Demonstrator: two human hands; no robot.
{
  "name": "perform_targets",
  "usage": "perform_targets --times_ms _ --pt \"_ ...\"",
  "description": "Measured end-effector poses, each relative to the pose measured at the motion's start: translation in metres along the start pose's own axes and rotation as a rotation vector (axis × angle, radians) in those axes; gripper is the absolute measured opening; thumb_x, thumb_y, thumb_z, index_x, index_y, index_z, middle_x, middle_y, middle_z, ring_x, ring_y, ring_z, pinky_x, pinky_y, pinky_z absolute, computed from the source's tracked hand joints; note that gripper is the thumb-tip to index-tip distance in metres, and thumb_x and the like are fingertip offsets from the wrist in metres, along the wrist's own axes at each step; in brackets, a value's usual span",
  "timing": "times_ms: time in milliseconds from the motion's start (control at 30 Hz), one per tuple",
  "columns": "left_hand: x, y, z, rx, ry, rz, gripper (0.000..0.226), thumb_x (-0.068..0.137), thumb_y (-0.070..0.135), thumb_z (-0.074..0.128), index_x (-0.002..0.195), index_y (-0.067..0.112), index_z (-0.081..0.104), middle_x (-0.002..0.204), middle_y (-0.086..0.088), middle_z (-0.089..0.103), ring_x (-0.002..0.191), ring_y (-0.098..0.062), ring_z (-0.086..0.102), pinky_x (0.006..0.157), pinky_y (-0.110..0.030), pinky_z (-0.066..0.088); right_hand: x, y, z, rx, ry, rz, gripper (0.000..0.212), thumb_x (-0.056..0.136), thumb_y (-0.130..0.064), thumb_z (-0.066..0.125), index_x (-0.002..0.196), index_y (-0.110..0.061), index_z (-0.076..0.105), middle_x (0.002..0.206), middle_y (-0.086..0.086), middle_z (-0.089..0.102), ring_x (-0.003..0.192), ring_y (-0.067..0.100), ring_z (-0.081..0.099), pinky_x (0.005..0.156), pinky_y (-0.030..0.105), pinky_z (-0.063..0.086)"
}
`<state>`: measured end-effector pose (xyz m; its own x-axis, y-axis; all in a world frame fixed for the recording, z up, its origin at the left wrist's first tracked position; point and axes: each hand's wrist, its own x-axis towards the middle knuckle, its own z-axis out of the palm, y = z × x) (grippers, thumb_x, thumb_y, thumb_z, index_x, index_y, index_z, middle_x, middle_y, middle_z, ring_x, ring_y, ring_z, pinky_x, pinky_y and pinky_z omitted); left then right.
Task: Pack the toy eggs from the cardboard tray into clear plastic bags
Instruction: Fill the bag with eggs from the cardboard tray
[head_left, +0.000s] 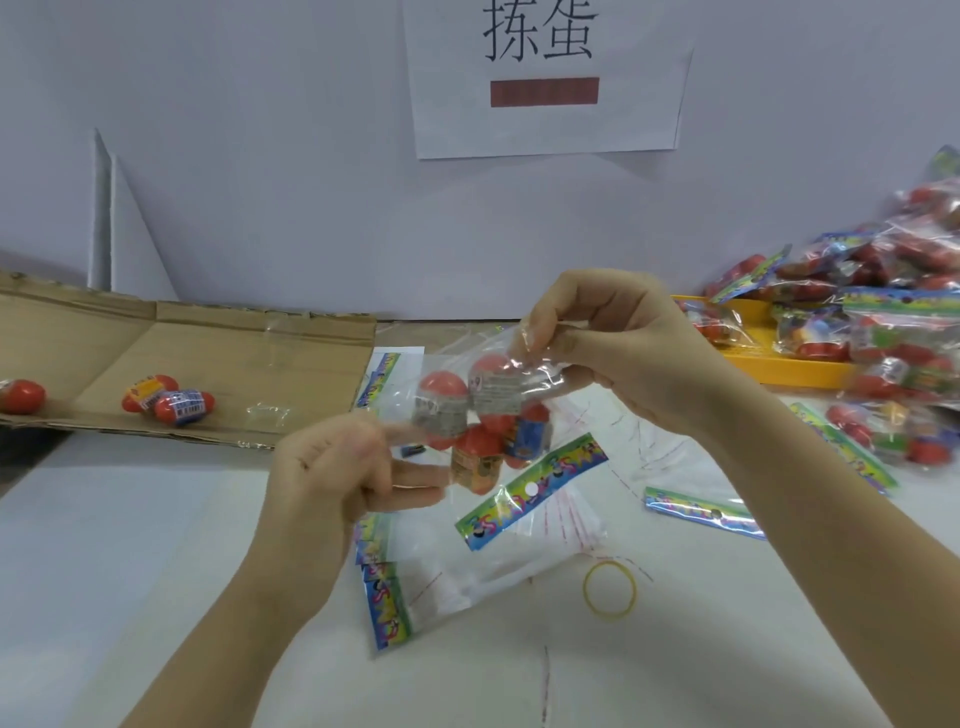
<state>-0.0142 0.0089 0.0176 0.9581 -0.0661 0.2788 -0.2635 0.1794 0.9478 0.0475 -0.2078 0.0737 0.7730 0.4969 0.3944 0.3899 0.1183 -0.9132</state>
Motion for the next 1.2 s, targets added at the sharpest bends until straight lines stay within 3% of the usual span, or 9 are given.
perform_targets --times_ms 167,300,467,600,867,967,1000,1100,1200 --pt "0.004 0.01 -0.005 -0.17 0.064 -0.21 0.07 0.035 0.082 0.073 0.04 0.015 0.056 0.074 -0.005 0.074 0.077 -0.033 0.074 0.054 -0.038 0.059 -0.002 -0.002 0.0 -0.141 -0.027 0.021 0.044 0.085 0.013 0.054 0.065 -0.024 0.067 0.072 -0.007 0.068 0.07 0.008 0.068 0.058 0.015 0.052" --pt "0.006 0.006 -0.001 -0.182 0.205 -0.376 0.04 0.058 0.05 0.068 0.04 0.016 0.057 0.091 -0.016 0.075 0.077 -0.036 0.074 0.047 -0.036 0.057 -0.003 0.002 0.001 -0.239 0.0 0.021 0.033 0.088 0.015 0.053 0.072 -0.012 0.064 0.078 0.005 0.067 0.076 0.019 0.07 0.062 0.017 0.054" --pt "0.007 0.001 -0.005 -0.249 0.224 -0.502 0.019 0.057 0.03 0.072 0.047 0.015 0.069 0.073 -0.009 0.074 0.074 -0.037 0.074 0.049 -0.037 0.058 -0.002 0.009 0.001 -0.279 -0.003 0.028 0.032 0.089 0.013 0.052 0.074 -0.013 0.064 0.08 0.004 0.067 0.083 0.023 0.071 0.073 0.033 0.06" --pt "0.01 -0.005 -0.008 -0.301 0.231 -0.511 0.013 0.057 0.024 0.073 0.055 0.012 0.074 0.082 -0.011 0.076 0.077 -0.033 0.074 0.052 -0.036 0.059 -0.001 0.016 0.005 -0.211 0.023 0.042 0.032 0.087 0.006 0.056 0.073 -0.021 0.067 0.078 -0.007 0.069 0.078 0.011 0.07 0.064 0.021 0.056" --pt "0.014 -0.012 -0.015 -0.331 0.324 -0.386 0.007 0.058 0.019 0.075 0.06 0.012 0.075 0.09 -0.015 0.076 0.084 -0.025 0.075 0.069 -0.035 0.062 0.001 0.049 0.015 0.173 0.155 0.299 0.027 0.092 0.004 0.054 0.108 -0.017 0.059 0.083 0.011 0.07 0.069 0.025 0.072 0.066 0.035 0.06" --pt "0.014 -0.014 -0.015 -0.264 0.296 -0.362 0.011 0.059 0.022 0.074 0.063 0.012 0.078 0.088 -0.011 0.077 0.082 -0.02 0.075 0.074 -0.029 0.061 0.006 0.042 0.012 0.205 0.323 0.418 0.008 0.094 -0.008 0.05 0.093 -0.01 0.058 0.076 0.014 0.065 0.066 0.032 0.07 0.061 0.041 0.06" --pt "0.014 -0.014 -0.015 -0.24 0.293 -0.356 0.01 0.061 0.022 0.072 0.063 0.014 0.078 0.085 -0.008 0.077 0.079 -0.018 0.075 0.073 -0.028 0.061 0.006 0.04 0.009 0.157 0.336 0.487 0.019 0.094 -0.02 0.048 0.082 -0.01 0.059 0.071 0.013 0.063 0.063 0.032 0.069 0.059 0.041 0.059" --pt "0.015 -0.014 -0.013 -0.188 0.288 -0.372 0.011 0.059 0.025 0.072 0.063 0.018 0.079 0.084 -0.005 0.077 0.072 -0.013 0.073 0.072 -0.027 0.058 0.002 0.038 0.003 -0.006 0.141 0.667 0.059 0.091 -0.055 0.042 0.057 -0.012 0.064 0.067 0.012 0.065 0.063 0.031 0.067 0.057 0.036 0.056" --pt "0.015 -0.013 -0.013 -0.153 0.297 -0.403 0.017 0.051 0.03 0.075 0.064 0.019 0.079 0.081 -0.003 0.077 0.069 -0.011 0.072 0.07 -0.027 0.051 0.0 0.041 0.006 -0.052 0.049 0.68 0.047 0.087 -0.053 0.057 0.063 -0.016 0.073 0.074 0.009 0.069 0.068 0.028 0.07 0.059 0.034 0.057"
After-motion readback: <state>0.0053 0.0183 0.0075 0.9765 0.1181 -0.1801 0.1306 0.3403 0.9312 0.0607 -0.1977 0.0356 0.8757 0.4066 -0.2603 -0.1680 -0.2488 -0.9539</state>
